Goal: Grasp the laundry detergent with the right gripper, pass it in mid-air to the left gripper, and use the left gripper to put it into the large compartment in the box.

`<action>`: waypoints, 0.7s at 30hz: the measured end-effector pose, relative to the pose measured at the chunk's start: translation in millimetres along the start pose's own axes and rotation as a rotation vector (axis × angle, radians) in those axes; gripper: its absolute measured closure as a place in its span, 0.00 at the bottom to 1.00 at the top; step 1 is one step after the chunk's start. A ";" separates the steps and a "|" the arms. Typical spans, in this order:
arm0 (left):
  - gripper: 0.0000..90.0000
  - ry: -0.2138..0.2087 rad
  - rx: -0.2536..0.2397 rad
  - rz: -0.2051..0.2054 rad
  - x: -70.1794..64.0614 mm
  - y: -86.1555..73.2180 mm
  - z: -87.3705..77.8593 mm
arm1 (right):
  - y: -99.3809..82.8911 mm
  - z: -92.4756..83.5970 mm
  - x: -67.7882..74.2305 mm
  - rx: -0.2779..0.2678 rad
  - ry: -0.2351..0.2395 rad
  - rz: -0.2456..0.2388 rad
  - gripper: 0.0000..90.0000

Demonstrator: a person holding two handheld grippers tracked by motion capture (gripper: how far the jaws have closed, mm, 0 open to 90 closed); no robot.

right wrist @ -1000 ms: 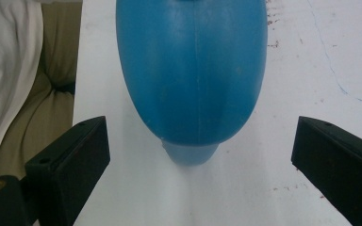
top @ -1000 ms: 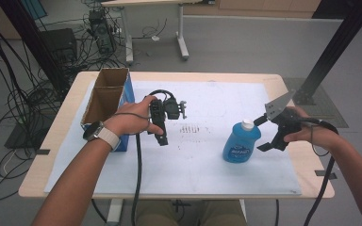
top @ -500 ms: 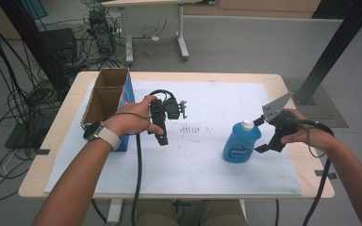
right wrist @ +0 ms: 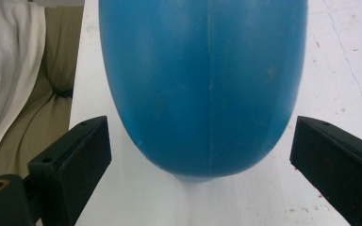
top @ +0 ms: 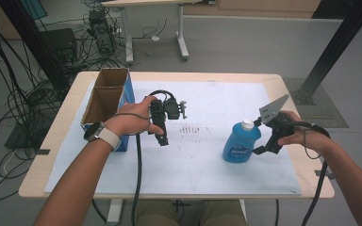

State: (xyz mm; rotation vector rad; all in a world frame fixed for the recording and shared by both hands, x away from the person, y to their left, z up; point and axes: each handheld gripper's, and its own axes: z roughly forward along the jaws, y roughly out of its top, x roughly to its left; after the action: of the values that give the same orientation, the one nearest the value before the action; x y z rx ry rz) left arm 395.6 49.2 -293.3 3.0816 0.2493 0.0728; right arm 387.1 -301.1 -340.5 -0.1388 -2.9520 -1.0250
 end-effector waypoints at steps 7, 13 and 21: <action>0.12 -0.001 0.000 0.004 0.0 1.6 1.5 | -2.7 3.6 1.6 -0.018 -0.010 0.020 0.07; 0.12 0.000 -0.001 0.003 -0.1 1.5 1.5 | -3.8 7.4 1.3 -0.030 -0.013 0.018 0.07; 0.12 -0.002 -0.004 -0.001 -0.3 0.2 1.9 | -5.6 10.0 1.1 -0.041 -0.016 0.019 0.07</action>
State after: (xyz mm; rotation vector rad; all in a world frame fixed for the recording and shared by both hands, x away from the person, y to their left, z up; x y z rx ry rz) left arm 395.4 48.9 -295.2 3.0770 0.2507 0.0708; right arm 385.7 -299.1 -351.7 -0.1760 -2.9391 -1.0883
